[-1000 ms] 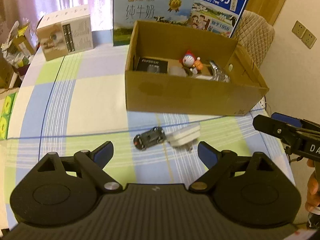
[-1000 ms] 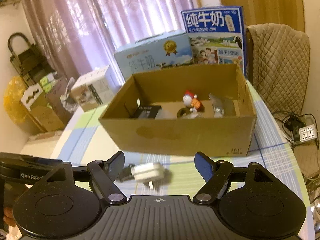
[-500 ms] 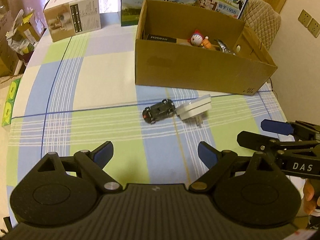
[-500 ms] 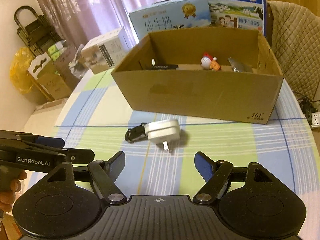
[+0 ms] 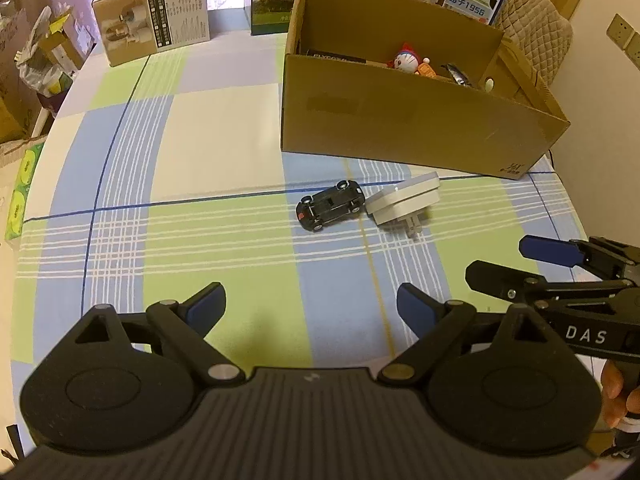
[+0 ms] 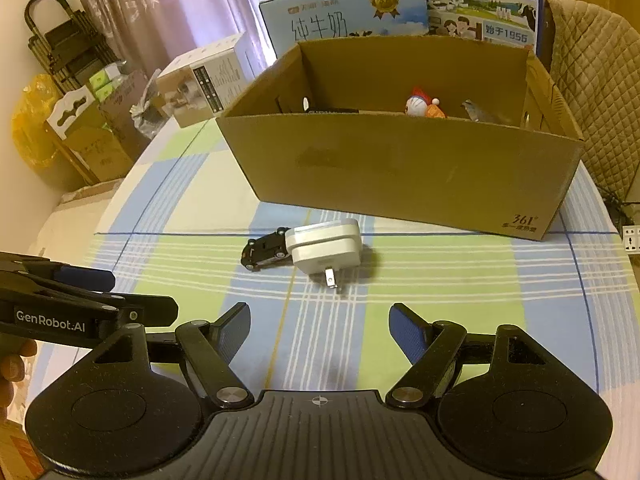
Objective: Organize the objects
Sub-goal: 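Move the left tool toward the grey toy car while the right tool approaches the white plug adapter, then grasp the toy car with the left tool while the right tool grasps the plug adapter, then carry the toy car and plug adapter with both tools into the cardboard box, then lower and release the toy car with the left tool while the right tool releases the adapter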
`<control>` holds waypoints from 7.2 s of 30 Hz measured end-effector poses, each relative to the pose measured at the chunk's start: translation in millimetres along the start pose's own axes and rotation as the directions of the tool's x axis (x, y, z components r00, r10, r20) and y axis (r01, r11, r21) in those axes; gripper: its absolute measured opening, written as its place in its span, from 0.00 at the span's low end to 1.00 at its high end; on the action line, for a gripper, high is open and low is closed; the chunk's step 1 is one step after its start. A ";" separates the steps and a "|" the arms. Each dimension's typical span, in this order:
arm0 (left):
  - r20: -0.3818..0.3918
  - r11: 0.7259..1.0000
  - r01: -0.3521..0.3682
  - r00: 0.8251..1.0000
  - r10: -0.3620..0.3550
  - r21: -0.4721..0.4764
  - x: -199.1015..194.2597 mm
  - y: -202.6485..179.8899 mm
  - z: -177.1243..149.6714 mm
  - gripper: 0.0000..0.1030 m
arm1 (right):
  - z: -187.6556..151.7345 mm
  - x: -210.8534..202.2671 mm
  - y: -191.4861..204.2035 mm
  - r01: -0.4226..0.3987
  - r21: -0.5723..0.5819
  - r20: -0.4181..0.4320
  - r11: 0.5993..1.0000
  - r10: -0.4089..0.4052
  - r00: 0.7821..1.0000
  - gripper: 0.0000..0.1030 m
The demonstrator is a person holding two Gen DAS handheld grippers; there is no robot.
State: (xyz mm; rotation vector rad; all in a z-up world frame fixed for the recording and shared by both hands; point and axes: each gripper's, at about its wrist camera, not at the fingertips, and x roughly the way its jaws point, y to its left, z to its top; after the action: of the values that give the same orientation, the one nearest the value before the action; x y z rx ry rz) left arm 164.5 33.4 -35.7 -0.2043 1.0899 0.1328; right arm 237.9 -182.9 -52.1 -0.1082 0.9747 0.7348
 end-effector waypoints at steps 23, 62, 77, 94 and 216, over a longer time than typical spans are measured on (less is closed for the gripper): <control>-0.028 0.998 -0.049 0.998 0.048 -0.039 41.4 16.7 8.5 0.88 | 10.4 47.4 2.9 0.030 -0.069 0.009 0.997 -0.029 1.000 0.72; -0.056 0.973 0.058 0.996 -0.072 -0.224 118.8 15.0 57.7 0.86 | 28.4 71.4 -68.5 0.204 0.038 0.049 0.978 -0.205 0.977 0.59; -0.040 0.985 0.025 0.999 -0.032 -0.170 132.0 -1.1 62.8 0.62 | 28.8 73.3 -69.5 0.202 0.026 0.066 0.979 -0.203 0.977 0.59; -0.011 0.997 -0.003 1.000 0.002 -0.075 107.1 10.8 45.6 0.62 | 20.1 68.0 -65.3 0.196 0.017 0.051 0.980 -0.197 0.979 0.59; 0.200 0.959 -0.036 0.980 -0.022 0.280 131.7 -45.0 248.4 0.78 | 209.7 126.5 -120.0 -0.017 0.294 0.124 0.956 -0.021 0.992 0.59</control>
State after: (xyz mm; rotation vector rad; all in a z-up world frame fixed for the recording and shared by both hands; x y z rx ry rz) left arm 448.9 47.4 -37.5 0.0698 0.8956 0.0024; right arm 504.3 -124.7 -58.2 0.1965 0.9526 0.5794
